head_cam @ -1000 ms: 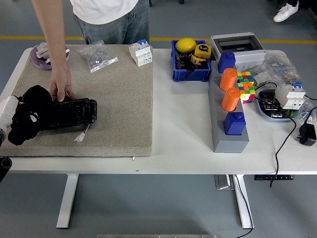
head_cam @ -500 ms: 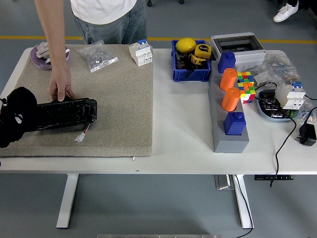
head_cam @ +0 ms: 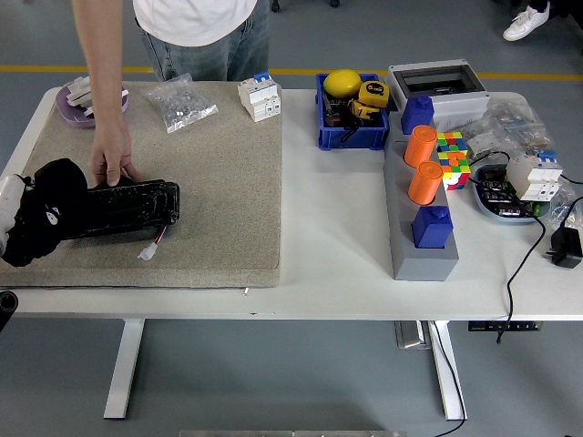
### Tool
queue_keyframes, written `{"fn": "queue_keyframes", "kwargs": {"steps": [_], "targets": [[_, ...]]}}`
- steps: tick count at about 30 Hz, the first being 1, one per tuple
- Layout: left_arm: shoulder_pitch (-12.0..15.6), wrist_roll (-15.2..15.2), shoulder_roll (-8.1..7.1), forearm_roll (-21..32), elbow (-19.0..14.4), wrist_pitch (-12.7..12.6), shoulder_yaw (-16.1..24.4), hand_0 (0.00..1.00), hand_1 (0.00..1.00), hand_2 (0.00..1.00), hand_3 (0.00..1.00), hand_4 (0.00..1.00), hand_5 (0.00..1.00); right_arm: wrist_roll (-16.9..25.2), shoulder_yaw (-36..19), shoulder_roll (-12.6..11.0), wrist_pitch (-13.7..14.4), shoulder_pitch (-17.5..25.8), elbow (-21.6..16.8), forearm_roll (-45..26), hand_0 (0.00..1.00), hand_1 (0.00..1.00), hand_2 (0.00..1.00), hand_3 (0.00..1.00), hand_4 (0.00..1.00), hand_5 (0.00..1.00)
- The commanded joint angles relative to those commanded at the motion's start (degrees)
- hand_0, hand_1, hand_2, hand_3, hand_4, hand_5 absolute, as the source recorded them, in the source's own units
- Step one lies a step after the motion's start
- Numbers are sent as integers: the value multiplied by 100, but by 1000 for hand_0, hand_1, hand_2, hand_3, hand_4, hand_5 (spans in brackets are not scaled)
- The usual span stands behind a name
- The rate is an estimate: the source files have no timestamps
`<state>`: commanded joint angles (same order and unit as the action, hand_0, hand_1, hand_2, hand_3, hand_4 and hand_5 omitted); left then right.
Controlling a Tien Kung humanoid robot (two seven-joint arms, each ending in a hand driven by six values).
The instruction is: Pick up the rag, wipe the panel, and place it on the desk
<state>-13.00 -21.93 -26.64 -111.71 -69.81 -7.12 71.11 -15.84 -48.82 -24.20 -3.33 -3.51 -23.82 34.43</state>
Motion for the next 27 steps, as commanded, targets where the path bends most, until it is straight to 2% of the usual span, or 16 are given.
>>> {"fn": "queue_keyframes", "kwargs": {"steps": [13, 27], "targets": [[-344, -161, 137, 4, -368, -33, -806, 185, 106, 517, 532, 370, 2, -5, 3, 0, -9, -17, -2, -5, 695, 644, 702, 677, 998, 493], [-765, -279, 325, 47, -421, -19, -1523, 182, 106, 516, 531, 373, 2, -12, 29, -9, -27, -31, -3, -26, 695, 643, 702, 681, 998, 496]]}}
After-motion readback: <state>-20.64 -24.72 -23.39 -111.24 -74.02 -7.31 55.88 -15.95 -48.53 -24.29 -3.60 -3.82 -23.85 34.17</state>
